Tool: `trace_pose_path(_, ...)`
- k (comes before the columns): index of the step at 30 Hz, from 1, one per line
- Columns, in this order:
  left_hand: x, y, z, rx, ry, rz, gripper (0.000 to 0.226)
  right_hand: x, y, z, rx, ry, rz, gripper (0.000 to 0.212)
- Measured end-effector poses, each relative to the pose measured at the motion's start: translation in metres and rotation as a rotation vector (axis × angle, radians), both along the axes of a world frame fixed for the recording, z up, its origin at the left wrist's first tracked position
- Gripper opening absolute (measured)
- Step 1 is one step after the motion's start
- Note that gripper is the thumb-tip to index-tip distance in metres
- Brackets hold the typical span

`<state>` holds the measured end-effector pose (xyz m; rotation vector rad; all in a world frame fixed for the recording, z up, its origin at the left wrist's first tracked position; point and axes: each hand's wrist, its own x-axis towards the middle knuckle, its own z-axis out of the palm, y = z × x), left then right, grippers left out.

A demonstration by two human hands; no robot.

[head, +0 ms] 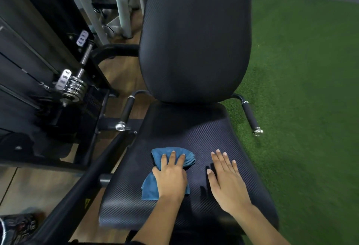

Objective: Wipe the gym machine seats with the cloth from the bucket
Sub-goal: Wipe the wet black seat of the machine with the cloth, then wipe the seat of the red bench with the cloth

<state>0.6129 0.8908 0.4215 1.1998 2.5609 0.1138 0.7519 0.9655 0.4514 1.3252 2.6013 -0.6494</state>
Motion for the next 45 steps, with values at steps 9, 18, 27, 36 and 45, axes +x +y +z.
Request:
trace_pose_path(9, 0.005, -0.025, 0.010, 0.055, 0.015, -0.021, 0.055, 0.000, -0.023, 0.013, 0.025, 0.013, -0.014, 0.082)
trace_pose_path(18, -0.001, -0.097, 0.072, 0.170, 0.019, 0.112, 0.047, 0.000, -0.080, 0.060, 0.139, 0.048, 0.065, 0.076)
trace_pose_path(27, 0.025, -0.204, 0.126, 0.274, 0.201, 0.198, 0.046, 0.008, -0.164, 0.100, 0.219, 0.089, 0.250, 0.065)
trace_pose_path(36, 0.126, -0.313, 0.145, 0.347, 0.265, 0.620, 0.042, 0.049, -0.232, 0.113, 0.163, 0.133, 0.714, 0.071)
trace_pose_path(45, 0.247, -0.460, 0.164, 0.320, 0.358, 1.133, 0.044, 0.086, -0.355, 0.120, 0.091, 0.135, 1.181, 0.081)
